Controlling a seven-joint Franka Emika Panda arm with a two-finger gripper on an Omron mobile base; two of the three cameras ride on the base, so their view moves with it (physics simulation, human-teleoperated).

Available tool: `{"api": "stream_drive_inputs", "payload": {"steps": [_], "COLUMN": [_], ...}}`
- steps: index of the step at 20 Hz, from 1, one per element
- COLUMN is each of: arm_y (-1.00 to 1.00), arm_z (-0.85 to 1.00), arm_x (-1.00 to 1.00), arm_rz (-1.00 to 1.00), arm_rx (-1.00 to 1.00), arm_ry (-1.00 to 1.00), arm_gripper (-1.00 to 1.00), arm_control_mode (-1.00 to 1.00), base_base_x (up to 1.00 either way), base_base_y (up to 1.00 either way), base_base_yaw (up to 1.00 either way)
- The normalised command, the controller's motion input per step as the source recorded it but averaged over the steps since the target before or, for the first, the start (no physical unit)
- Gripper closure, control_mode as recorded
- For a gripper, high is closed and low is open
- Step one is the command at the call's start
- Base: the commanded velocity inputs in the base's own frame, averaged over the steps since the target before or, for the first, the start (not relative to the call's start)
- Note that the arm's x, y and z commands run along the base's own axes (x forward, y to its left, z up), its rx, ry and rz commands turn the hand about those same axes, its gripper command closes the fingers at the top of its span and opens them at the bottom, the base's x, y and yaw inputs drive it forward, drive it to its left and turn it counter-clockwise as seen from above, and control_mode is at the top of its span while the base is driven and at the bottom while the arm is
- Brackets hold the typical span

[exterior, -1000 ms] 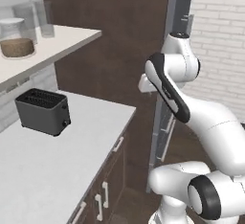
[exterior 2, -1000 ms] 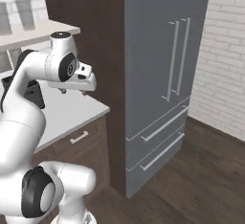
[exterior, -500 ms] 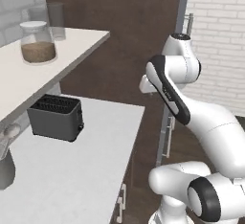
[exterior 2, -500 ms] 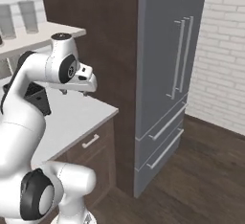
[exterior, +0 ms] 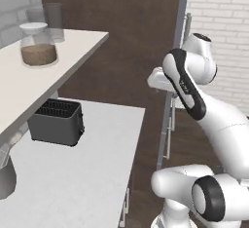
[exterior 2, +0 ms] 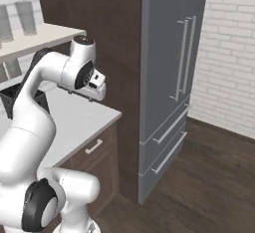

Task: Take a straw from the drawer in front and place it inside the glass cup on the dining counter.

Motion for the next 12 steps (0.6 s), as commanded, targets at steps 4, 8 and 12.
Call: {"api": "stream_drive_inputs", "payload": {"steps": [4, 8, 12], "arm_y": [-0.87, -0.81, -0.62], "arm_z": [-0.17, -0.51, -0.66], "arm_x": [0.00, 0.00, 0.14], "arm_rz": [-0.03, 0.00, 0.00], "arm_rx": [0.51, 0.59, 0.63], "arm_ry": [0.00, -0.01, -0.01], "arm_gripper": [-1.00, -1.00, -1.00], "arm_control_mode": [-1.00, -1.00, -1.00], "base_base_x": [0.00, 0.00, 0.00], "base_base_y": [0.00, 0.00, 0.00], "base_base_yaw": [0.00, 0.00, 0.00]}}
